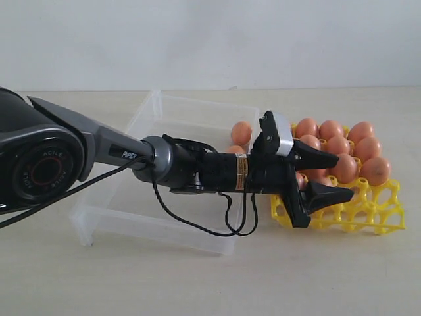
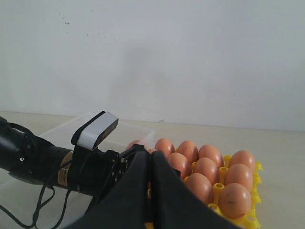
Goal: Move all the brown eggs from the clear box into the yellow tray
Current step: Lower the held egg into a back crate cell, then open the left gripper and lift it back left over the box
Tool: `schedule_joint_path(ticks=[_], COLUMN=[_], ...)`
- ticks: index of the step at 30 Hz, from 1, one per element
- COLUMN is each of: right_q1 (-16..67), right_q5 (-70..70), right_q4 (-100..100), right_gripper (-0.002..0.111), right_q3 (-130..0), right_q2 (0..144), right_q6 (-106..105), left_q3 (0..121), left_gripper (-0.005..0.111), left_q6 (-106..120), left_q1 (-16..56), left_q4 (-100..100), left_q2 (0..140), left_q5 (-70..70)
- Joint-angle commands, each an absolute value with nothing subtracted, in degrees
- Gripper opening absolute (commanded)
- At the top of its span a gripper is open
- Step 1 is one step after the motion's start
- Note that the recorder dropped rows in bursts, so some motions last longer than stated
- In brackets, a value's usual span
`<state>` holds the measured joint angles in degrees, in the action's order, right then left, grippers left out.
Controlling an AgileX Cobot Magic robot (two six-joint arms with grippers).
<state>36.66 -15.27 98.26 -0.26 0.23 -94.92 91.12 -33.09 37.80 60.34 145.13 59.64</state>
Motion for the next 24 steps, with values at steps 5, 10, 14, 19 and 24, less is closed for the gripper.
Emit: schedule_joint_path(ticks=[5,10,14,19,24], right_q1=[36.5,36.5,36.5,36.5,36.5], right_q5=[-15.2,-15.2,-15.2,-15.2,-15.2], right_q4=[98.5,98.5,98.5,98.5,98.5], right_gripper=[0.0,0.0,0.0,0.0,0.0], right_q3=[0.0,0.0,0.0,0.0,0.0], right_q2=[0.0,0.0,0.0,0.0,0.0], right_q6=[-95.0,-95.0,-95.0,-95.0,-95.0], left_q3=[90.3,90.3,90.2,85.5,79.5], left_gripper=[0.082,0.082,0.082,0.082,0.079], left_q6=[-22.5,-21.1,-24.3,-56.2,-107.1], left_q1=[37.0,36.3,36.3,35.8,31.7], left_q4=[55.1,53.5,53.8,78.1,99.9], left_q2=[145.9,141.2,134.3,120.7,113.5], left_q5=[67.7,68.3,59.5,18.4,9.9])
